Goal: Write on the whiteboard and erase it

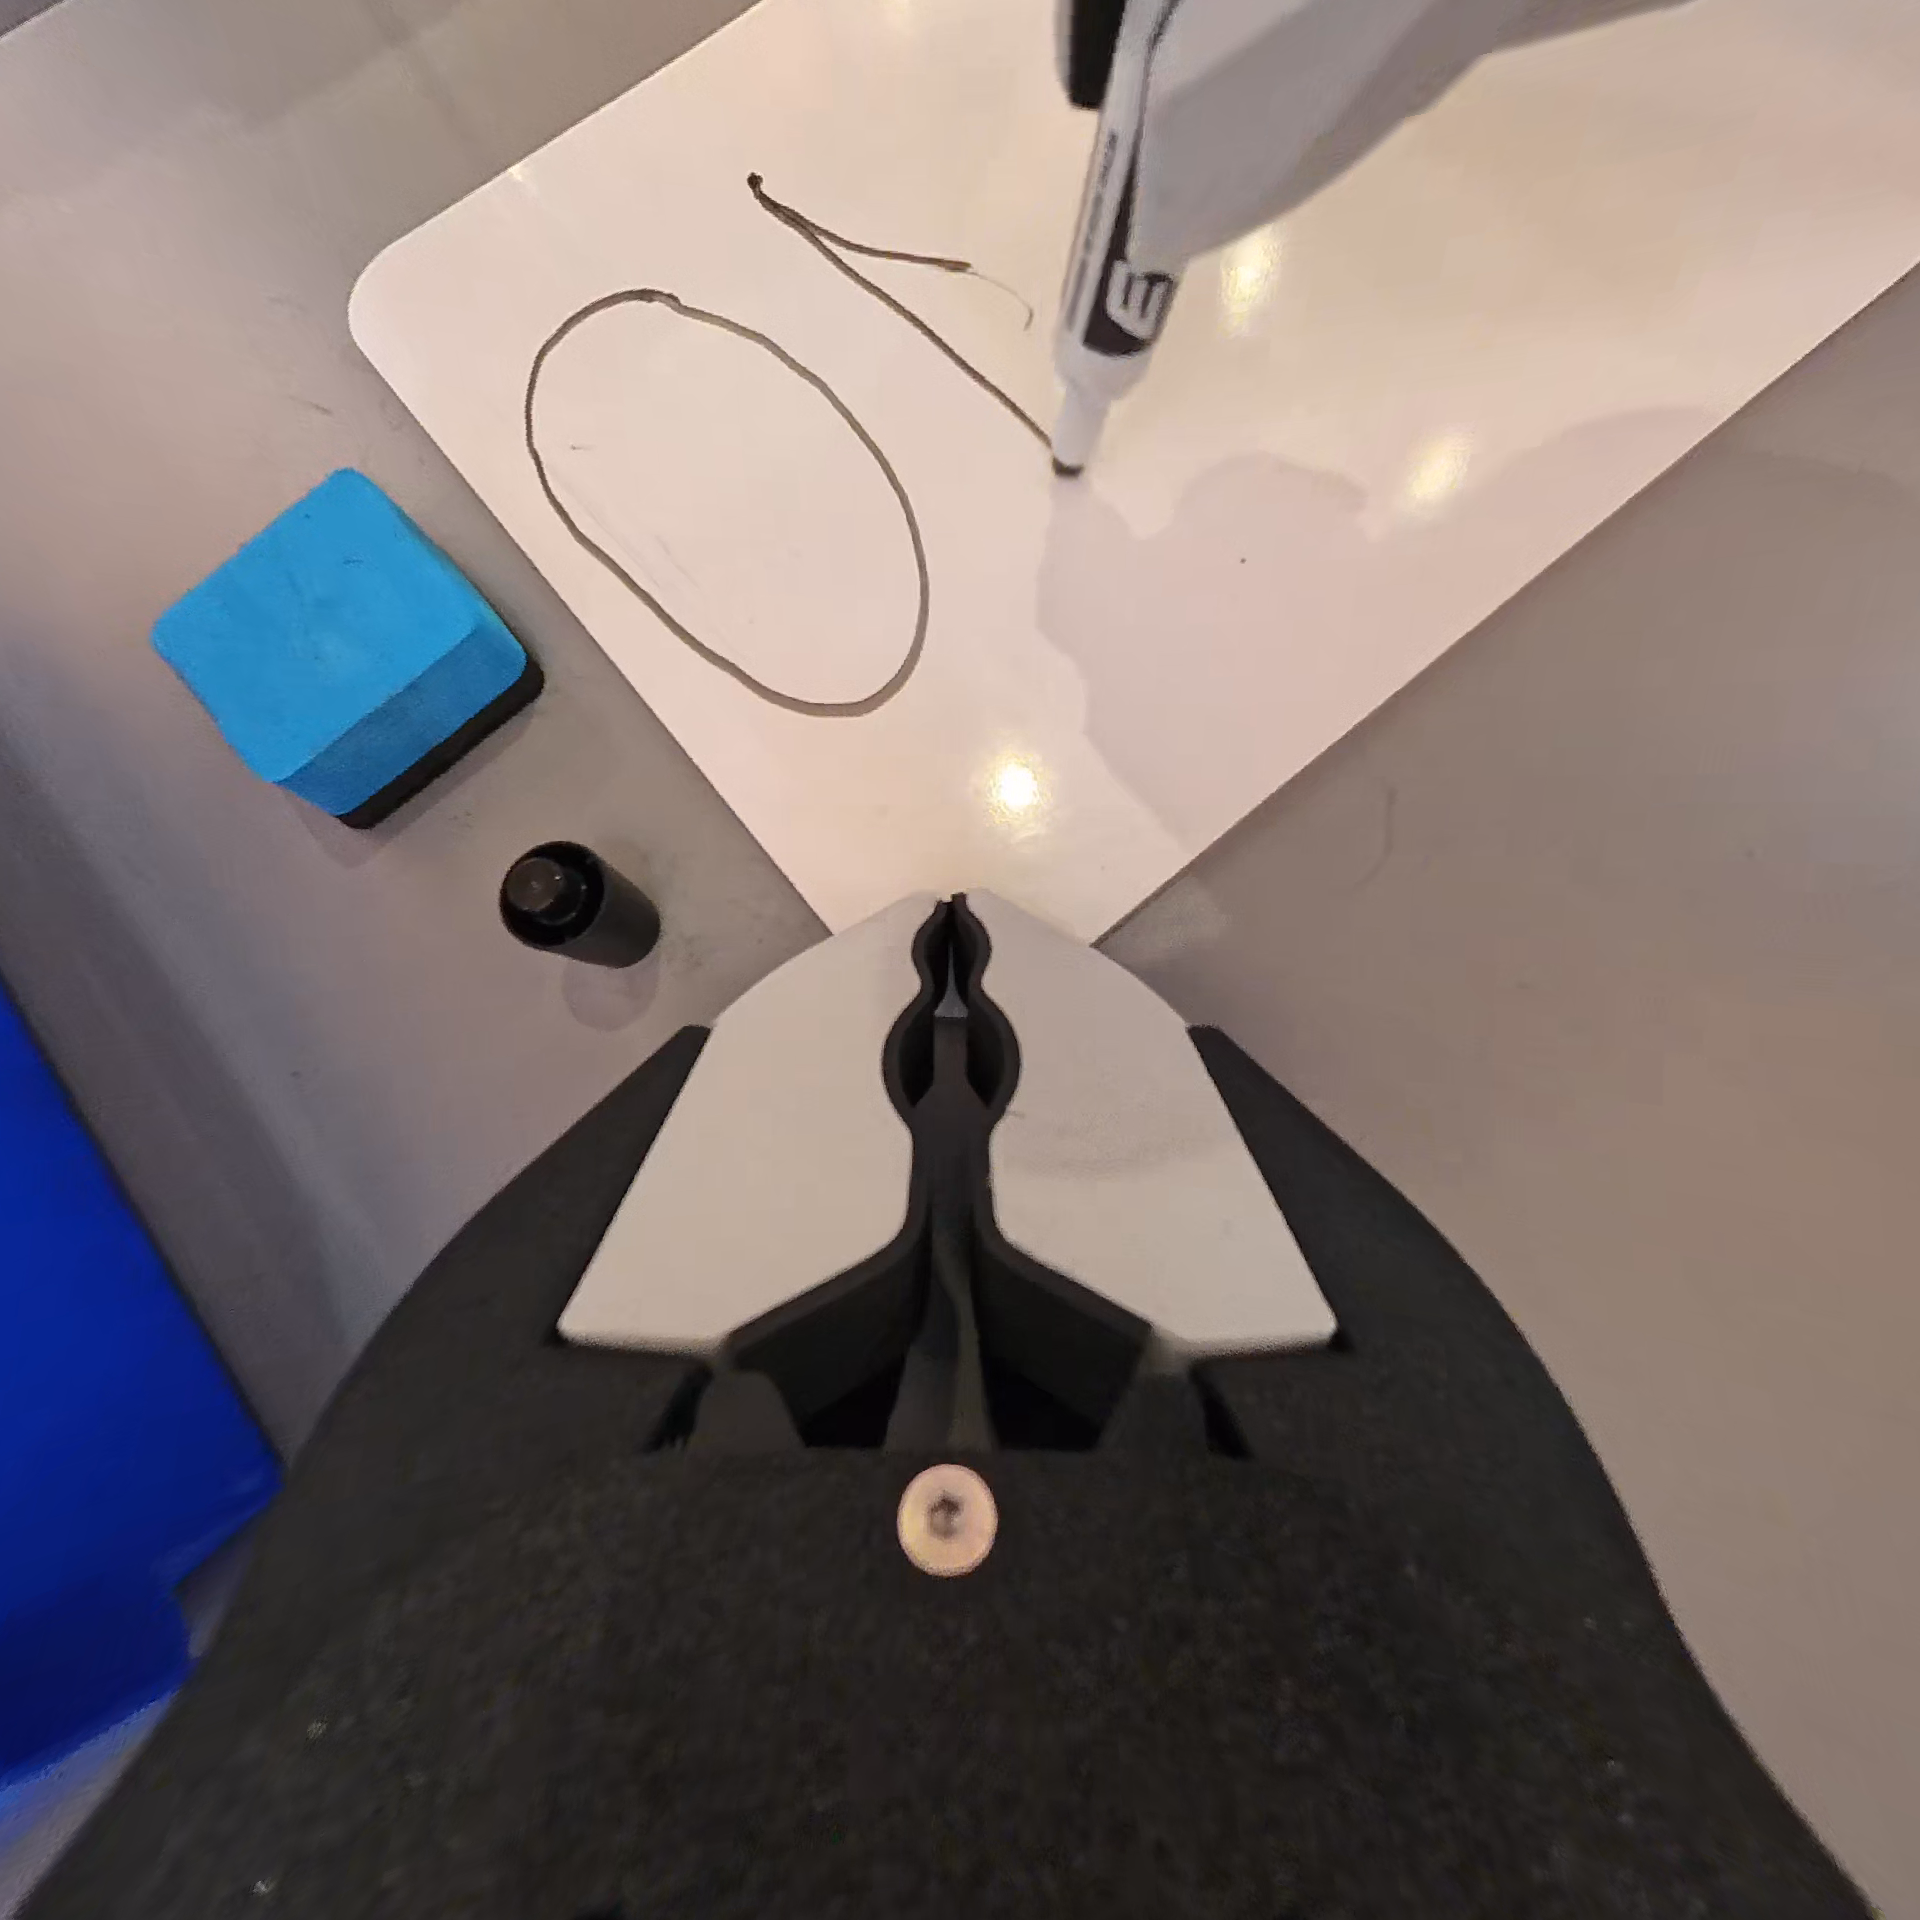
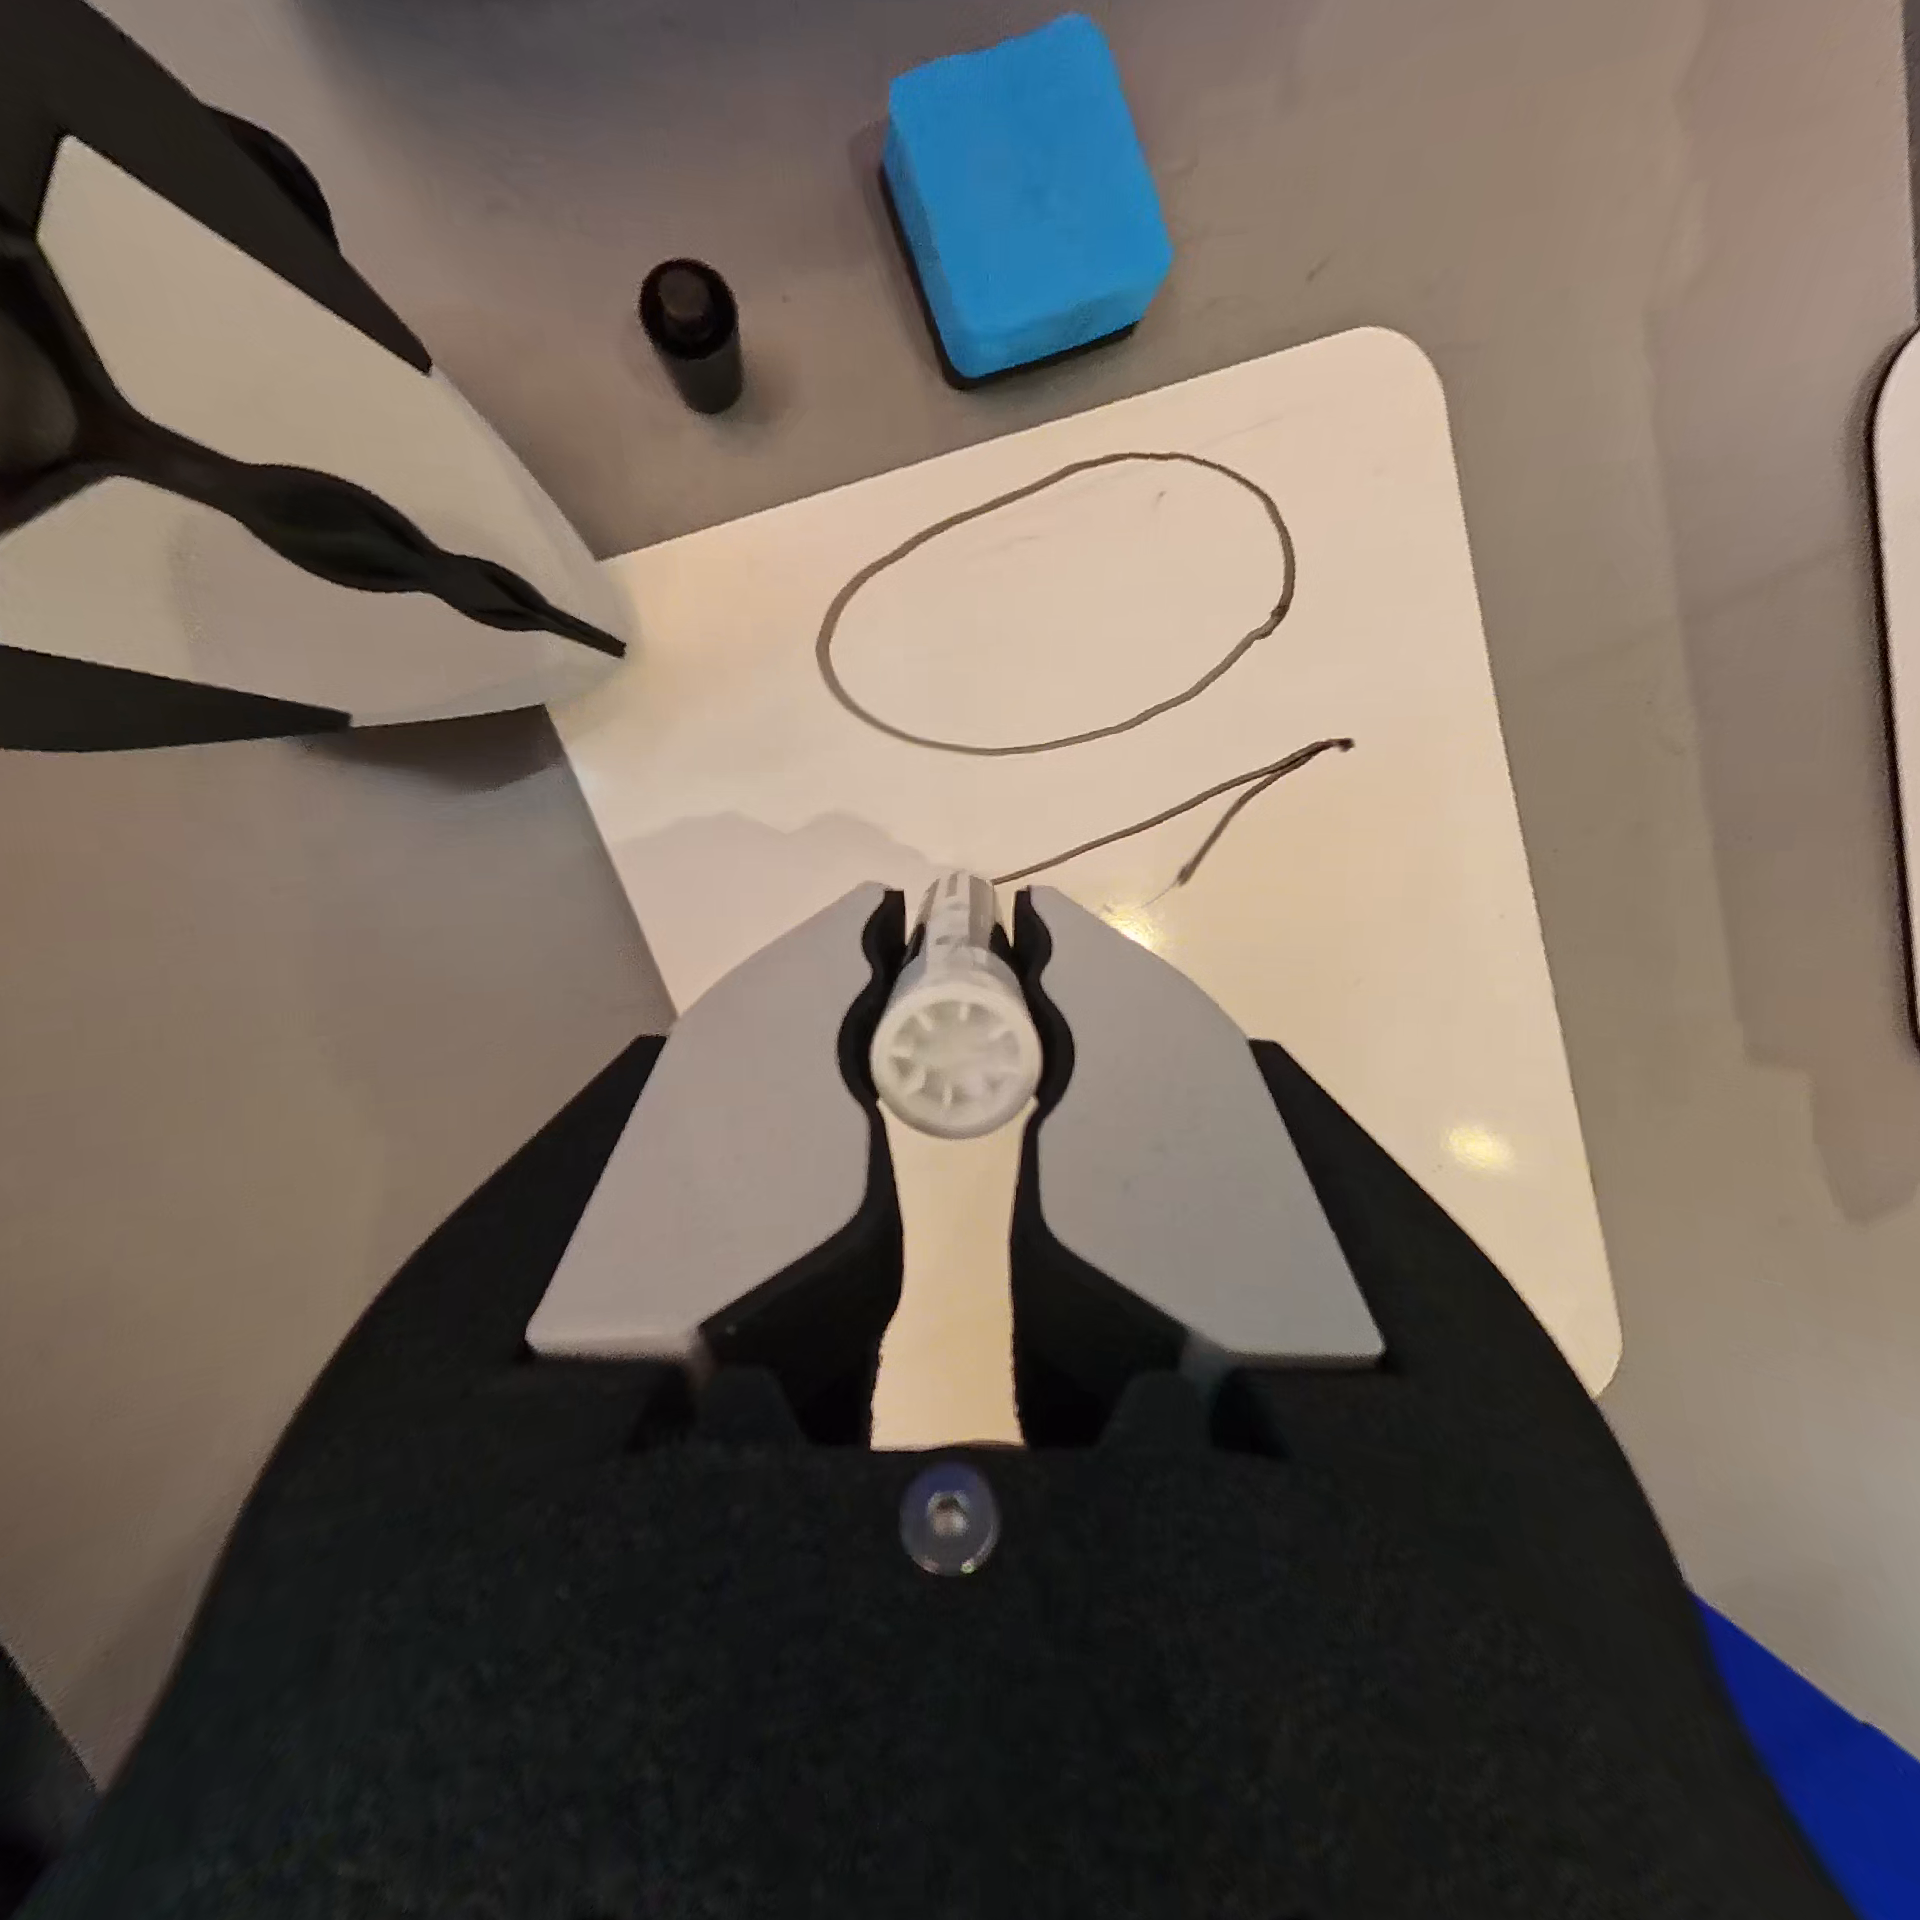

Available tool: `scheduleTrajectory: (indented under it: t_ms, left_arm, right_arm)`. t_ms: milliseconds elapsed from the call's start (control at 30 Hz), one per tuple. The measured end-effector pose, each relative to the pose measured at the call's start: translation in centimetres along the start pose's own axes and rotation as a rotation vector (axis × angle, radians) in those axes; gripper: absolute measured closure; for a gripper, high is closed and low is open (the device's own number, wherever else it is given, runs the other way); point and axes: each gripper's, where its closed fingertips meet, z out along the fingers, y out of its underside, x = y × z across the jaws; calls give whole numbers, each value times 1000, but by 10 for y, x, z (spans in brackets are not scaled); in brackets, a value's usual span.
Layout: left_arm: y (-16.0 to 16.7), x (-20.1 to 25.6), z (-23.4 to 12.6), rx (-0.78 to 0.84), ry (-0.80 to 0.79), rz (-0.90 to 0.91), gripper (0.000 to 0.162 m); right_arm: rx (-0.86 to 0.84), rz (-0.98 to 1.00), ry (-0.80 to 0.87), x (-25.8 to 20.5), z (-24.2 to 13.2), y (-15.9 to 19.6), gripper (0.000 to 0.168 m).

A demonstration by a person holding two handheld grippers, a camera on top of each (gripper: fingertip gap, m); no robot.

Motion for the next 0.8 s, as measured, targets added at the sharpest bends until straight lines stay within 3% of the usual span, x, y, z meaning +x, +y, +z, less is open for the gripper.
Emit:
scheduleTrajectory:
  t_ms: [800]
  left_arm:
    - [1,-3,-1,-1,-5,-7,162]
  right_arm:
    - [-18,86,52,15,-23,57,148]
